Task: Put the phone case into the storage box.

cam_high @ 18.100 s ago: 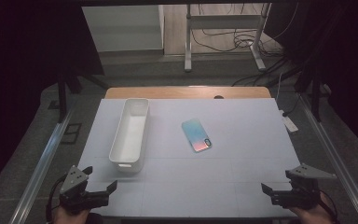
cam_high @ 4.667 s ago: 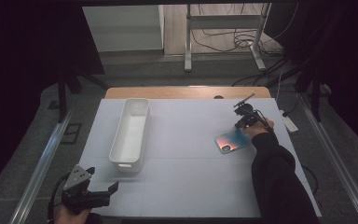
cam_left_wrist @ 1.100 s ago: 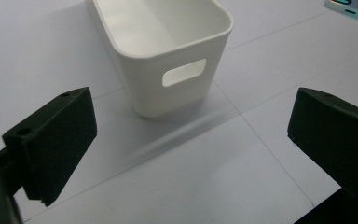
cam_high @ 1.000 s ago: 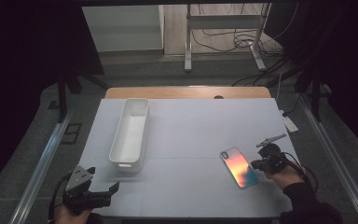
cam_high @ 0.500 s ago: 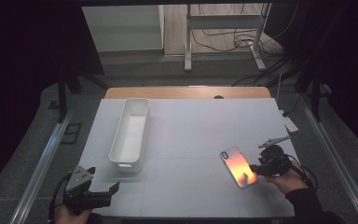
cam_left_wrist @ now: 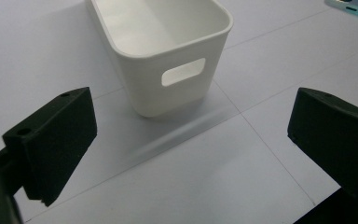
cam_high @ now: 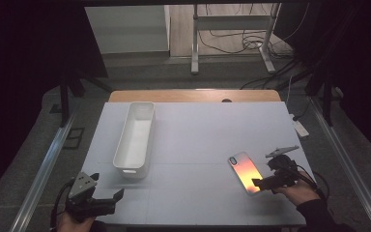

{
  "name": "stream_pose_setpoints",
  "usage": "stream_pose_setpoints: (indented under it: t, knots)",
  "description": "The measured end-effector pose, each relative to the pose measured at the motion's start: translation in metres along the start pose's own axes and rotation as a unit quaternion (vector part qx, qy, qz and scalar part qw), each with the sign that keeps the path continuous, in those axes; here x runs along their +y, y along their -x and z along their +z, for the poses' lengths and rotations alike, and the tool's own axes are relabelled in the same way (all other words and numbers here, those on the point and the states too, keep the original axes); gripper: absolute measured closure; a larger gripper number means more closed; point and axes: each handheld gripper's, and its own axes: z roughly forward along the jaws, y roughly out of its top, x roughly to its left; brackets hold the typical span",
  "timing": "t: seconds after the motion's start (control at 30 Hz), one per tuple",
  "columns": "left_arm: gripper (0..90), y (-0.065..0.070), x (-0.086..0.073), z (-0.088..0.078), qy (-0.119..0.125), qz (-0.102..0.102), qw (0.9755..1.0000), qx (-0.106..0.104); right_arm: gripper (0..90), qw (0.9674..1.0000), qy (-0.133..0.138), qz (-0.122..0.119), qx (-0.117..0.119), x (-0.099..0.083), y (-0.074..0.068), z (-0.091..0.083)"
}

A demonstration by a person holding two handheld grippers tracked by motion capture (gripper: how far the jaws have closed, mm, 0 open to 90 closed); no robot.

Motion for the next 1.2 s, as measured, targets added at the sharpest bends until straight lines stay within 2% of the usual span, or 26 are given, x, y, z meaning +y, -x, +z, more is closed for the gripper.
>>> stream_pose_setpoints:
  t: [0.37, 0.8, 1.2]
  knots:
    - [2.0, 0.0, 0.0, 0.0, -0.001, 0.0, 1.0, 0.0, 0.0, 0.9998, 0.012, 0.014, 0.001, 0.007, -0.008, 0.003]
    - [2.0, 0.0, 0.0, 0.0, -0.002, 0.0, 1.0, -0.001, 0.0, 0.9999, -0.011, 0.007, 0.0, 0.021, -0.025, 0.022]
    - [2.0, 0.0, 0.0, 0.0, -0.002, 0.003, 1.0, 0.001, 0.0, 0.9995, -0.028, 0.01, -0.01, 0.02, -0.024, 0.036]
